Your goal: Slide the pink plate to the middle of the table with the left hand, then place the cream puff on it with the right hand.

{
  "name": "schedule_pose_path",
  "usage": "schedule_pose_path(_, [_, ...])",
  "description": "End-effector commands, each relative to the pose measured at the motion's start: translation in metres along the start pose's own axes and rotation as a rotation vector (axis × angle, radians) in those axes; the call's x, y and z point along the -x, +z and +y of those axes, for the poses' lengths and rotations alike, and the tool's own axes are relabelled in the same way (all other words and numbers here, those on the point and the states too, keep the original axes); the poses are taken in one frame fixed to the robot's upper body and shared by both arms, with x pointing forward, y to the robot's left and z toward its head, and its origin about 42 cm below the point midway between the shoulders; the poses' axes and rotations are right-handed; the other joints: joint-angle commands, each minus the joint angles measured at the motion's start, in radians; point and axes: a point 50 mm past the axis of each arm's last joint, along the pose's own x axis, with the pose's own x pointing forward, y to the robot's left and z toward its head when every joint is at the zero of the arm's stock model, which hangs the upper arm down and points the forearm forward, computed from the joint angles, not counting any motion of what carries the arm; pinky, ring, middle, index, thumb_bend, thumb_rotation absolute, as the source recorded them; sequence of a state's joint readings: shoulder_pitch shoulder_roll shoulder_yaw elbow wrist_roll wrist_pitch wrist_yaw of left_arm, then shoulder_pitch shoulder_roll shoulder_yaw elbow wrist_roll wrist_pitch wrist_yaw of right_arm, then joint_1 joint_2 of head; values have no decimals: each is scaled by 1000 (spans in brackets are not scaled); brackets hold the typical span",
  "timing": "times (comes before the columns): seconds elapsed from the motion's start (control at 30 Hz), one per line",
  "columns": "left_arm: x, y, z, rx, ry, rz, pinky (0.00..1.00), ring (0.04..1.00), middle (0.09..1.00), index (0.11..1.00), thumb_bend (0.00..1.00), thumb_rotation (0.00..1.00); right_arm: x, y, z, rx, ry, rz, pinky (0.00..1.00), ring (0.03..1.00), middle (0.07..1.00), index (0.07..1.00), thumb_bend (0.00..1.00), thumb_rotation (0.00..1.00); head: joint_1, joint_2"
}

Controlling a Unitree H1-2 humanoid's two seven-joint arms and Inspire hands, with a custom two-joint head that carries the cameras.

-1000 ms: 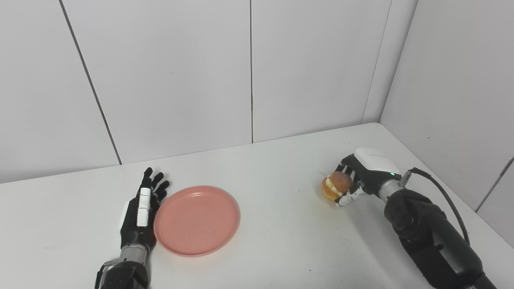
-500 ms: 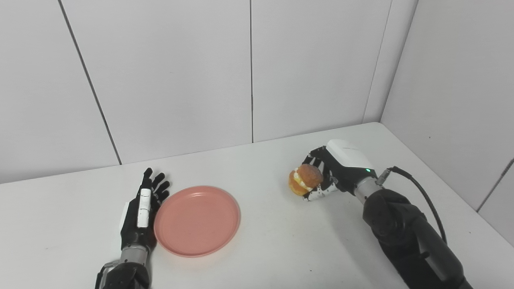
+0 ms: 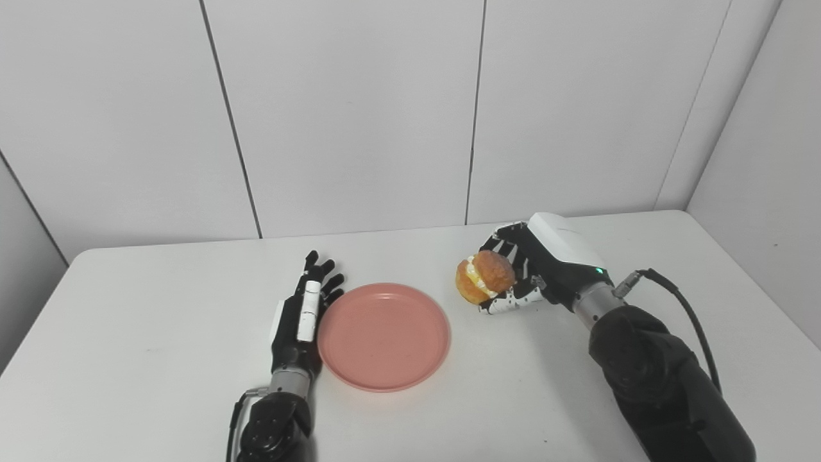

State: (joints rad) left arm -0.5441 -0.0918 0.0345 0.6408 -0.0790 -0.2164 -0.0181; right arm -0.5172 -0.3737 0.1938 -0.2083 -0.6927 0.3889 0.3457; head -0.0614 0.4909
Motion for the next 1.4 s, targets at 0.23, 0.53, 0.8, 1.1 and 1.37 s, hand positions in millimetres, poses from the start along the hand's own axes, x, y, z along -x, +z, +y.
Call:
schedule_pose_path(0.23, [40, -55, -20, 7, 33, 184, 843, 837, 902, 1000, 793, 901, -18, 32, -5, -49, -49, -128, 264, 352, 440, 538, 518, 0, 62, 5])
schedule_pose_path(0.53, [42, -57, -24, 10, 40, 189, 820, 841, 909, 1000, 805, 901, -31, 44, 22, -16, 19, -130, 276, 357, 473, 502, 524, 0, 69, 1])
schedule_pose_path(0.8, [43, -58, -20, 7, 44, 193, 819, 845, 917, 1000, 817, 903, -41, 49, 38, -5, 62, -111, 225, 305, 478, 490, 526, 0, 60, -3])
schedule_pose_path(1.1, [43, -58, -19, 11, 44, 192, 826, 850, 917, 1000, 815, 897, -56, 48, 56, 40, 126, -123, 239, 306, 474, 492, 527, 0, 60, -9])
schedule_pose_path(1.37, [43, -59, -17, 11, 44, 193, 829, 848, 916, 1000, 825, 897, -68, 44, 73, 84, 179, -102, 224, 294, 474, 489, 528, 0, 55, -5])
